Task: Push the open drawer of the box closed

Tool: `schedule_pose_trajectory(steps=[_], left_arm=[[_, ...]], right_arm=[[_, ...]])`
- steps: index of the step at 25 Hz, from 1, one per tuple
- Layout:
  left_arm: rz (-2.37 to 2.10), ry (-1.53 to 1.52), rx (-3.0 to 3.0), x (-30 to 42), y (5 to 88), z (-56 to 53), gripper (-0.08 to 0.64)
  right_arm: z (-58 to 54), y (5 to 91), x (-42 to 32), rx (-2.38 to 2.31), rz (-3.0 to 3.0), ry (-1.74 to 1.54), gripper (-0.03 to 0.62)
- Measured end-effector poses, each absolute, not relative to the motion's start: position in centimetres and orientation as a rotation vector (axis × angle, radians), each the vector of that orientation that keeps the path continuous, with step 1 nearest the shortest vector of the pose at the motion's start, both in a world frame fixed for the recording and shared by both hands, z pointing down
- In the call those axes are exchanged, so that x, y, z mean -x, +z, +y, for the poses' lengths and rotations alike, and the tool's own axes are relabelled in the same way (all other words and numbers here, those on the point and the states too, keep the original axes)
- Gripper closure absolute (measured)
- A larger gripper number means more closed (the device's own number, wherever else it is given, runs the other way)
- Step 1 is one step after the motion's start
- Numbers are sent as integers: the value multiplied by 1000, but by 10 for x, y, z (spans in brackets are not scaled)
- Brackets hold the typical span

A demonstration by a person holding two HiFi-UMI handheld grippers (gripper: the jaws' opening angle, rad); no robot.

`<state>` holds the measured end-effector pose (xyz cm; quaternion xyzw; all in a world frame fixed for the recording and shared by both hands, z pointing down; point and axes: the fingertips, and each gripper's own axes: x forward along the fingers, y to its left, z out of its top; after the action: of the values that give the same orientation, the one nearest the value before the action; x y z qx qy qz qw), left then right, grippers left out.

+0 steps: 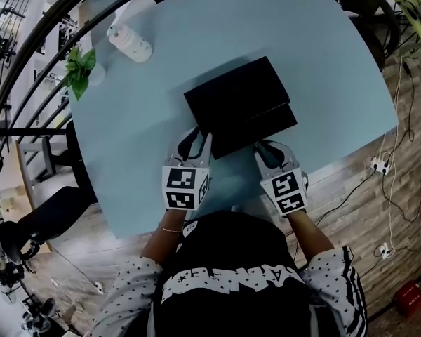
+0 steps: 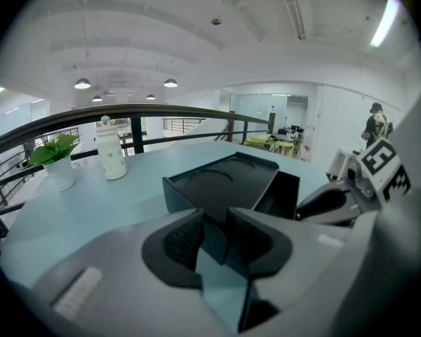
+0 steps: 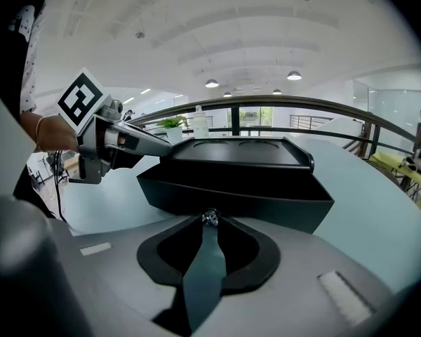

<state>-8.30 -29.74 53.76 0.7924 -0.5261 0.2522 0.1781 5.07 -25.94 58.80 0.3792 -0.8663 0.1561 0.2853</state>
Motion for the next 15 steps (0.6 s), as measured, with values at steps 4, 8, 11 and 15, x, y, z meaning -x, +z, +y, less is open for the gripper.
schedule_pose_trajectory(steps=[4,8,11,15], left_arm=[[-1485,712,-2246,83,538,-299,560],[-1478,714,-2247,84,539,-297,560],[-1474,714,-2248,84,539,-297,560],[-1471,714,-2250,86,539,-298,560]], right_arm=[[-264,589,-49,-1014,-2312,418,522],[-266,589,-47,-1014,-2307,420,521],[-269,589,-45,-1015,-2305,418,520],[-273,589,-42,-1011,-2303,416,522]])
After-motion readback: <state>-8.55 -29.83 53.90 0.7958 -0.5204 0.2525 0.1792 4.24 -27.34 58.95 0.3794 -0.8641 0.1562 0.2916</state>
